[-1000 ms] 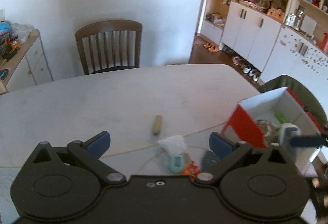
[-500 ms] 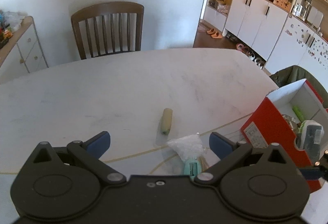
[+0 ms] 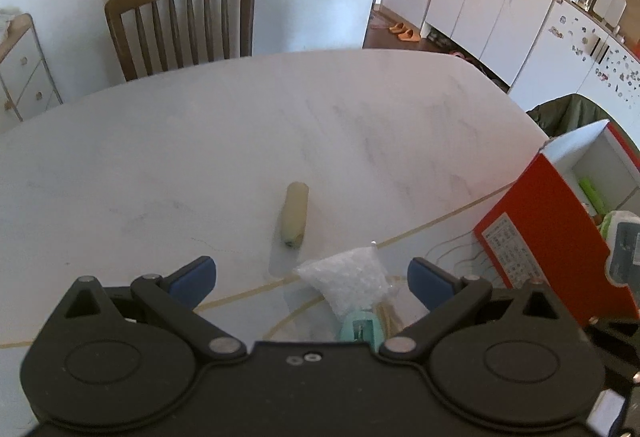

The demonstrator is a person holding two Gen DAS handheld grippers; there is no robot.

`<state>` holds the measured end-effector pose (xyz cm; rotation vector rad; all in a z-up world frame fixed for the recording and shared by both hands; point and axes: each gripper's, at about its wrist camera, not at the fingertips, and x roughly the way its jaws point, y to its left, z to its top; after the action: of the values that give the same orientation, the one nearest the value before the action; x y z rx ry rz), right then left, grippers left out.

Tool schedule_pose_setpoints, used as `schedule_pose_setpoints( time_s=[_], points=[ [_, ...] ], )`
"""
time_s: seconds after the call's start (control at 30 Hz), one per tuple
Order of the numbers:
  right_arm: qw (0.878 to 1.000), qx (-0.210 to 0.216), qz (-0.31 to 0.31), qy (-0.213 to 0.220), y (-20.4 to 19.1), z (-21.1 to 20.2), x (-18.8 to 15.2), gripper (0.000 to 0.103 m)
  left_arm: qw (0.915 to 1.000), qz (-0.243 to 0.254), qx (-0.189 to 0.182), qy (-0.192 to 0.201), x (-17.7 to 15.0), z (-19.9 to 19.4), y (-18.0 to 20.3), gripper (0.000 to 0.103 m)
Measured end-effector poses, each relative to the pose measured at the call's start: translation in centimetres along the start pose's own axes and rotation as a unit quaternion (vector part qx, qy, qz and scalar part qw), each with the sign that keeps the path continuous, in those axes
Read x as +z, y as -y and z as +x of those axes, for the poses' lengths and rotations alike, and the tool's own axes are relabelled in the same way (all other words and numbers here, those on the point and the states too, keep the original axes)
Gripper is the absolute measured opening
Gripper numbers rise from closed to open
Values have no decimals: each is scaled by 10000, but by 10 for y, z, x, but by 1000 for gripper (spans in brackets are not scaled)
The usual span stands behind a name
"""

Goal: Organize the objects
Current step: 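Grasp the clear plastic bag with the left tool while the right tool grasps the white face-print charm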

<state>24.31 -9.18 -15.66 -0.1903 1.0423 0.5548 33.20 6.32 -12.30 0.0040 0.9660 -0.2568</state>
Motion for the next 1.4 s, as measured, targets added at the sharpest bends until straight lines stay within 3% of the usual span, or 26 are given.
schedule_pose_setpoints(
  time_s=[0.47,0.6,0.8,1.0,1.4],
  points=[
    [9986,497,119,-161,2,21,1,46,9991,-210,-176,-309,1,31,-2,86],
    [9981,601,75,-146,-1,22,2,37,9987,-231,-283,-347,1,36,-1,73],
    [9977,651,118,-147,1,22,2,36,9975,-286,-515,-386,-2,42,2,49],
    [9980,600,169,-93,2,18,1,34,9971,-294,-598,-358,-1,39,1,35],
    [9985,431,287,165,13,-19,-2,33,9970,-337,-687,-144,3,4,0,33]
  ],
)
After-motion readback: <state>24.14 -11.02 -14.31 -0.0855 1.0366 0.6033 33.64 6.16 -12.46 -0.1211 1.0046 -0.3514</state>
